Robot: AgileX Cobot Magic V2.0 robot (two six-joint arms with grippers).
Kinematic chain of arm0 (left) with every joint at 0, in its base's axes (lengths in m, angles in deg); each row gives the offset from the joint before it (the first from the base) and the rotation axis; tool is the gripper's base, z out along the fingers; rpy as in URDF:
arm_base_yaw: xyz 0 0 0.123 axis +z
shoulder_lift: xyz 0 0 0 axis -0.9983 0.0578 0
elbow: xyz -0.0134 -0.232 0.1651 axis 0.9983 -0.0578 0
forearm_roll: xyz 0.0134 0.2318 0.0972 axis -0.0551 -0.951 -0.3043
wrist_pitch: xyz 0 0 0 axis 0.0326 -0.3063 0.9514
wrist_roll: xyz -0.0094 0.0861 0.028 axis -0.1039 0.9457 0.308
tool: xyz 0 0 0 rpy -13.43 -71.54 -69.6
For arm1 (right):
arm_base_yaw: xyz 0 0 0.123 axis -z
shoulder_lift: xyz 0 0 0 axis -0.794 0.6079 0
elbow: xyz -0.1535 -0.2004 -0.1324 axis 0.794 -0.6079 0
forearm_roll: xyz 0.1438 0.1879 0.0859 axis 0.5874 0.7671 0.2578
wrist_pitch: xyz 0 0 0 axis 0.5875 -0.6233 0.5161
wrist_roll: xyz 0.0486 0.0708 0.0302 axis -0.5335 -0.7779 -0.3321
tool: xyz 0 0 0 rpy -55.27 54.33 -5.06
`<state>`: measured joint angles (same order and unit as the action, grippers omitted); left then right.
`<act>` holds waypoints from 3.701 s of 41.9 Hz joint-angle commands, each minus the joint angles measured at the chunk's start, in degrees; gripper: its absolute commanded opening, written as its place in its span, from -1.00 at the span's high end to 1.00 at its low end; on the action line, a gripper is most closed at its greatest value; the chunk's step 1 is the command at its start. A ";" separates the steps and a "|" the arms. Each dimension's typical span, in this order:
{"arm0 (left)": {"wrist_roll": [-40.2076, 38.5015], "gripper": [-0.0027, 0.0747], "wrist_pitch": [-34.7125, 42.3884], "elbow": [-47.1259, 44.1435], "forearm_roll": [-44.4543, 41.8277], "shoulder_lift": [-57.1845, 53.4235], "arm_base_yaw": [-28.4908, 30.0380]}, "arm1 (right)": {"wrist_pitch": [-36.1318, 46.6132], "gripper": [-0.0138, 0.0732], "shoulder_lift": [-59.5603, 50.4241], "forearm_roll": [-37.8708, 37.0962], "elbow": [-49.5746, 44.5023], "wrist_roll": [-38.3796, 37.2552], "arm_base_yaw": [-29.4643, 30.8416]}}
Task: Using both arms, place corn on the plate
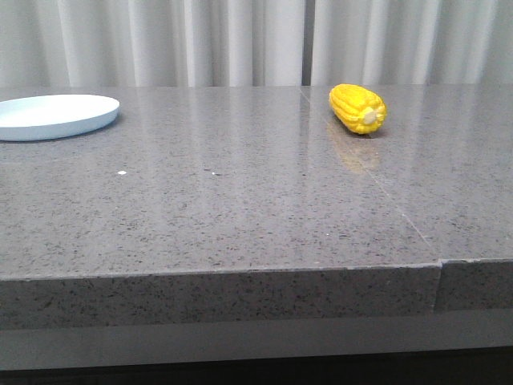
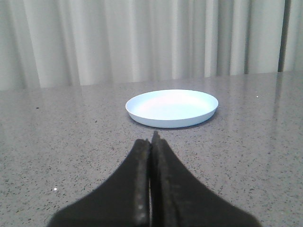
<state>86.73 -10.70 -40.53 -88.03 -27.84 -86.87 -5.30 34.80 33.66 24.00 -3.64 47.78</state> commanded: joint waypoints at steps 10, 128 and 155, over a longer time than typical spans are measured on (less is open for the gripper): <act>-0.56 0.98 9.69 7.67 2.06 -0.95 -0.32 | -0.65 0.96 -0.63 -0.47 10.03 0.32 0.28; 18.01 -0.40 -33.98 89.70 26.28 105.50 10.83 | -29.72 -0.37 48.54 -1.37 42.95 1.90 0.28; 18.01 0.70 -33.76 91.69 25.70 110.00 10.83 | -29.79 -0.37 48.54 -1.37 42.95 1.90 0.28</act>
<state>104.78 -45.78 49.28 -63.39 85.13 -75.82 -38.79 83.43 32.91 65.24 -2.27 47.78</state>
